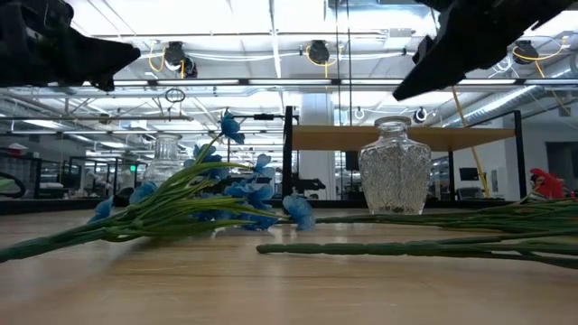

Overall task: Pick and place flowers into a vace then onto a shelf
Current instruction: Put the red flowers into the right transparent vase

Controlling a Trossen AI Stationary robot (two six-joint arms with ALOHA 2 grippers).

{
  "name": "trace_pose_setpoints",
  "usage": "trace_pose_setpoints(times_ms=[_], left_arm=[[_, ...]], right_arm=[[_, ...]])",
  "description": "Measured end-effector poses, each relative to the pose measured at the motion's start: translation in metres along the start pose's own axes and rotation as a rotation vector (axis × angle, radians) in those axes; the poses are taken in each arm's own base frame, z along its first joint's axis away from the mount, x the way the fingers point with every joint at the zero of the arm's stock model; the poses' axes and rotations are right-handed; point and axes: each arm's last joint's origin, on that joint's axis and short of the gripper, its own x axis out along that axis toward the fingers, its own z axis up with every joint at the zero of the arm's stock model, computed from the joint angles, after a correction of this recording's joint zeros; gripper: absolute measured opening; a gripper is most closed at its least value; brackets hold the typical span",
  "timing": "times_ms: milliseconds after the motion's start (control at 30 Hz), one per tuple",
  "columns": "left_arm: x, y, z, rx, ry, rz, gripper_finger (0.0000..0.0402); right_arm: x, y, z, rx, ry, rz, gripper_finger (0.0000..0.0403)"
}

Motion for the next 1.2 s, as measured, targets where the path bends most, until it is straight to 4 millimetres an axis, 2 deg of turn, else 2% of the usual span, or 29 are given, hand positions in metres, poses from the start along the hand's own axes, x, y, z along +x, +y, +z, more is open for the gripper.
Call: trace_pose_setpoints(times_ms=[133, 267, 433, 600, 867, 1200], left_arm=[[0.0, 0.0, -0.002, 0.027, 0.022, 0.017, 0.0065], [0.0, 0.001, 0.0, 0.039, 0.007, 0.019, 0.0065], [0.0, 0.0, -0.001, 0.015, 0.016, 0.017, 0.0065], [0.0, 0.001, 0.001, 0.047, -0.006, 0.022, 0.0065], [-0.001, 0.003, 0.01, 0.032, -0.102, 0.041, 0.0065], [-0.001, 0.004, 0.016, 0.016, -0.162, 0.051, 0.0065]], right_arm=[[0.004, 0.0, -0.007, 0.028, 0.055, -0.019, 0.0167], [0.02, 0.006, -0.02, 0.01, 0.137, -0.01, 0.0195], [0.044, 0.005, -0.041, -0.019, 0.288, -0.032, 0.0194], [0.05, 0.002, -0.052, -0.001, 0.376, -0.085, 0.0179], [0.053, 0.002, -0.056, 0.086, 0.39, -0.11, 0.0177], [0.068, 0.0, -0.065, 0.135, 0.434, -0.132, 0.0172]])
